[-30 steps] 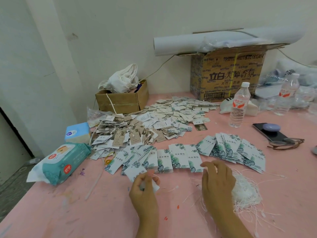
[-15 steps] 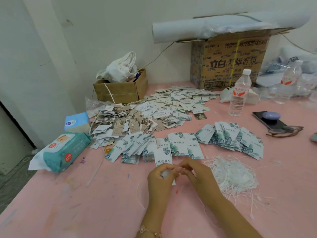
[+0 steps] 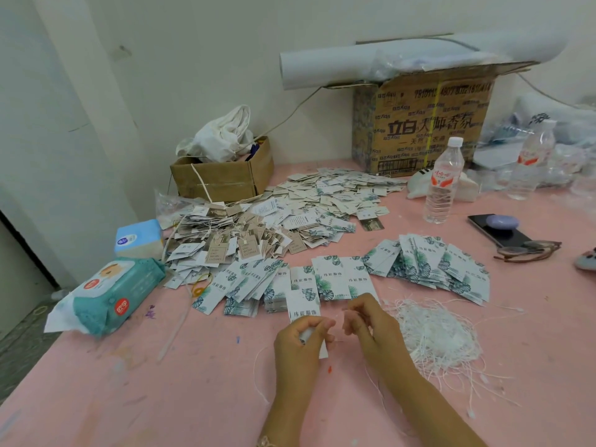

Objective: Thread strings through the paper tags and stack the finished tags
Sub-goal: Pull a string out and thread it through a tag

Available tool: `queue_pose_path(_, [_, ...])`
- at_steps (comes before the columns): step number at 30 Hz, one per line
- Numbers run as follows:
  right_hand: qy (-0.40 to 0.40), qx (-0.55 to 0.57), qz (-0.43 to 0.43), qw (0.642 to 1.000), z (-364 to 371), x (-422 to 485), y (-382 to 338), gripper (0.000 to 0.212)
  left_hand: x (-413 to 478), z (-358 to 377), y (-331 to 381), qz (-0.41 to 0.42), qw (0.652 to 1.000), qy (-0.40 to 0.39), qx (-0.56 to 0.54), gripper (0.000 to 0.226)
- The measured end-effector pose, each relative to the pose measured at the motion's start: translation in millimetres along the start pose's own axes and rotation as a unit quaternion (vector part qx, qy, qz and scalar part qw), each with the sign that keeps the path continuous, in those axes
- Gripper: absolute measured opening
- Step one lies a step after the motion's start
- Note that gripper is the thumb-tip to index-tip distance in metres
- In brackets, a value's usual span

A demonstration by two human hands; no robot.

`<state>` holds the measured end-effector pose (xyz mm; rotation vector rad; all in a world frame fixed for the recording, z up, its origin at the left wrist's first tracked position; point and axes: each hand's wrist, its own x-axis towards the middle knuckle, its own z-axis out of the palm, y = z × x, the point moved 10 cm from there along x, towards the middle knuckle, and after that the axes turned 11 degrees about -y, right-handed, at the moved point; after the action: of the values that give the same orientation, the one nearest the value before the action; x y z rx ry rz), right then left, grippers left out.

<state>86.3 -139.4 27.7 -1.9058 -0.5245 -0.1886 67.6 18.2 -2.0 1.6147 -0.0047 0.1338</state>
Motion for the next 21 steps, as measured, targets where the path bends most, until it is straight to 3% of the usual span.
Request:
queue_pose_path(4, [-0.057,-0.045,-0.022,0.997,14.4,2.3,-6.6,0.03,1.3,1.3,4.1,0.023,0.999,-0.019,0.017,0.018])
queue_pose_path(9, [-0.001,-0.067,-0.052,0.996,0.0,0.7,-16.9,0.029,-1.7,8.0,4.8,0.002,0.998,-0.047,-0.03,0.016])
queue_pose_path(20, [0.037,-0.035,-0.02,0.998,-9.4,-0.2,-13.7,0.031,-2.7,19.6,6.1,0.015,0.994,-0.099,-0.045,0.016])
queue_pose_path(21, [0.054,-0.051,-0.029,0.997,-12.5,-0.9,-16.5,0.033,-2.9,22.3,6.1,0.018,0.992,-0.111,-0.051,0.025])
